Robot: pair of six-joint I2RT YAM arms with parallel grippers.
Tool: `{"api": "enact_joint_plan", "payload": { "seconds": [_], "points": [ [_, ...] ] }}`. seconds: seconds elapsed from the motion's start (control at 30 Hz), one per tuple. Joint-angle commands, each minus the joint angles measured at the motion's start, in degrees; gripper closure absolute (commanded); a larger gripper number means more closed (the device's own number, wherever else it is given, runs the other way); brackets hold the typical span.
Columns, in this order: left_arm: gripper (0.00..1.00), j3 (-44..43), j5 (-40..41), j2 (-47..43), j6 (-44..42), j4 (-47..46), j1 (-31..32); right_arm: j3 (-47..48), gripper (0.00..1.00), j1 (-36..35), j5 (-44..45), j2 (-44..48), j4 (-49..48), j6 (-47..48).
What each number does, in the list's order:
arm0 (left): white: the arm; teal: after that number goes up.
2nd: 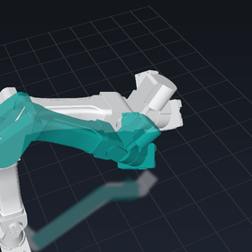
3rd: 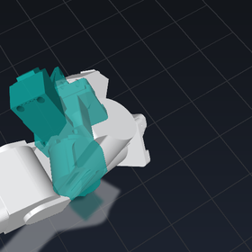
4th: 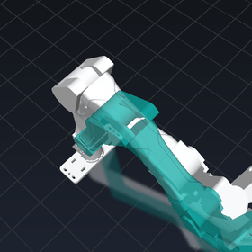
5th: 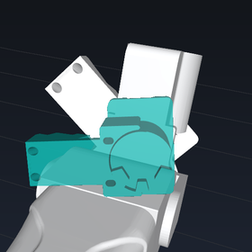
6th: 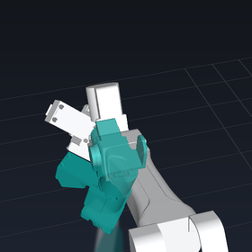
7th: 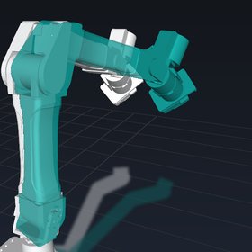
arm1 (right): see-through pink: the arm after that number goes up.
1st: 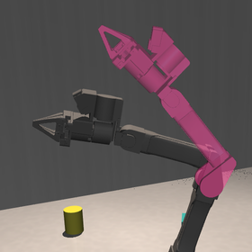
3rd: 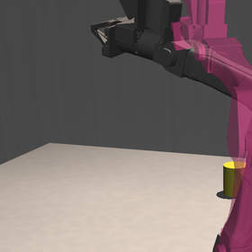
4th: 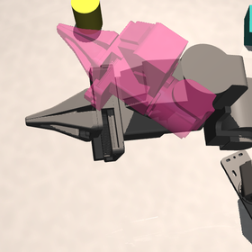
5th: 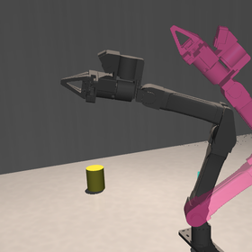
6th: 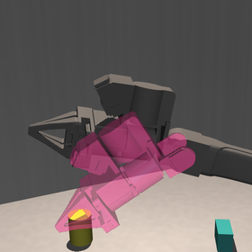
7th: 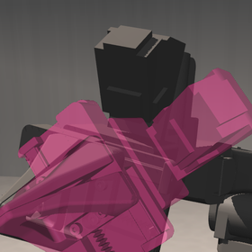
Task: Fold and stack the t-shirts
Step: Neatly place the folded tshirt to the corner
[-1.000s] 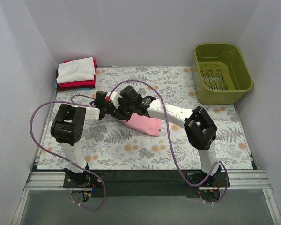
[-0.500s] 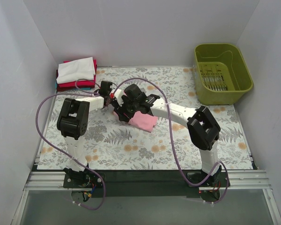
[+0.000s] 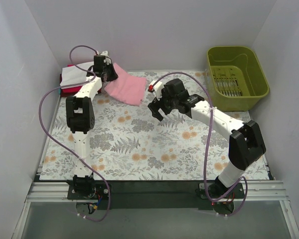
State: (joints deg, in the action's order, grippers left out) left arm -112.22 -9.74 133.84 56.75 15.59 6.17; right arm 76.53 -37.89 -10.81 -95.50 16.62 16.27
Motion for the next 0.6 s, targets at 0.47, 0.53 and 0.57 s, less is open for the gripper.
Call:
{"api": "enact_joint_plan", "payload": {
  "seconds": [0.47, 0.53, 0.57],
  "points": [
    [1.00, -20.75, -0.46, 1.69, -24.05, 3.56, -5.38, -7.27, 0.02, 1.15, 1.40, 5.59, 1.40, 2.45],
    [1.00, -20.49, -0.63, 0.02, -25.02, 3.57, -5.47, -7.36, 0.02, 1.15, 1.32, 5.59, 1.31, 2.45],
    [1.00, -20.40, -0.55, -0.59, -25.72, 3.57, -5.56, -7.36, 0.02, 1.15, 1.40, 5.77, 1.39, 2.54]
  ]
}}
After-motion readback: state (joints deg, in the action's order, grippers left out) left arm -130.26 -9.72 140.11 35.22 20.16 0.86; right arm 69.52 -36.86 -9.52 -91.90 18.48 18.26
